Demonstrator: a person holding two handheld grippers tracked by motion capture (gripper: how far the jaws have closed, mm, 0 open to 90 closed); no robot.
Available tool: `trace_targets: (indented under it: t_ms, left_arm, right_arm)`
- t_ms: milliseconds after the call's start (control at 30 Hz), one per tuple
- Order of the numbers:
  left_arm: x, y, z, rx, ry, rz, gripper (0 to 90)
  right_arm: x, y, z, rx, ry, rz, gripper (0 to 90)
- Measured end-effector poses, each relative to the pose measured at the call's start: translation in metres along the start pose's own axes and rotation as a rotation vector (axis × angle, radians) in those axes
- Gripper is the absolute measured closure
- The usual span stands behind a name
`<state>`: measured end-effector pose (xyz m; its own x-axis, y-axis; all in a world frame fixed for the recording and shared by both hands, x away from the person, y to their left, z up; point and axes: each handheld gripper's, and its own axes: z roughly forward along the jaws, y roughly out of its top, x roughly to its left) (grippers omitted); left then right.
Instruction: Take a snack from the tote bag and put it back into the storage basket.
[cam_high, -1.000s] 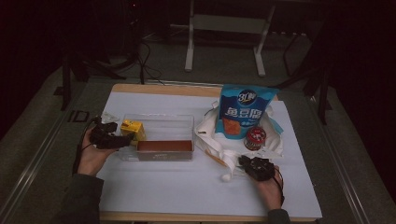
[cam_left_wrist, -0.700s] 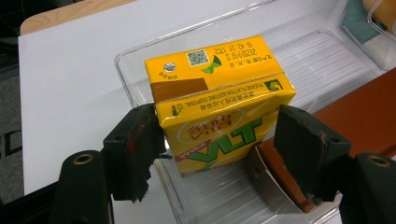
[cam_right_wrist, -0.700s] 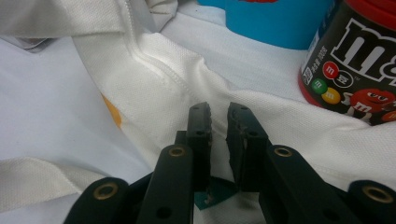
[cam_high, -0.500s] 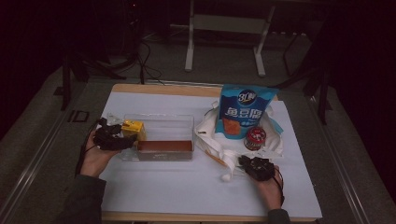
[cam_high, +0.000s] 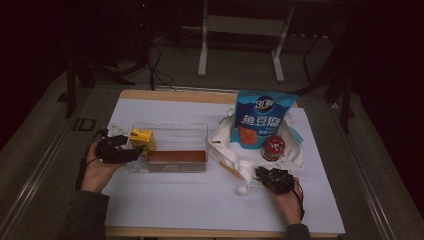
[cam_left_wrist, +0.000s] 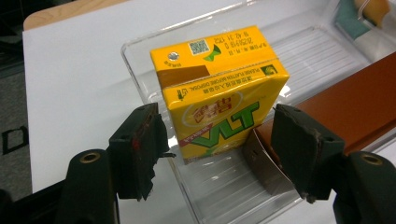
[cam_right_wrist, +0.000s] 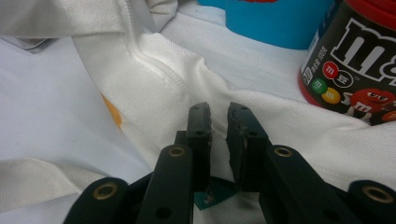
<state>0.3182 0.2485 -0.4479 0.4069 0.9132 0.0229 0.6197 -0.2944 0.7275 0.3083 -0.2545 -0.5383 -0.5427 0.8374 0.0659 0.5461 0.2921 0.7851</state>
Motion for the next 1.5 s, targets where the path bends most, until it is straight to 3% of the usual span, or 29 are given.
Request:
trace_targets:
  t_ms: [133,433,767,1200,1500]
  left_arm:
    - [0.001,0.0,-0.007,-0.02,-0.011,0.0,33.6]
    - [-0.005,0.01,-0.021,-0.051,-0.048,0.063,31.9]
    - [-0.01,0.019,-0.025,-0.087,-0.078,0.098,29.2]
    - [-0.018,0.028,-0.026,-0.098,-0.107,0.131,28.5]
    - [-0.033,0.038,-0.025,-0.082,-0.15,0.189,29.4]
  right_arm:
    - [0.0,0.0,0.0,0.0,0.001,0.001,79.0]
    - [0.0,0.0,0.0,0.001,0.005,0.005,78.9]
    - [0.0,0.0,0.0,0.002,0.005,0.007,78.8]
    - [0.0,0.0,0.0,0.0,0.003,0.005,78.1]
    - [0.0,0.0,0.0,-0.002,-0.003,0.0,77.6]
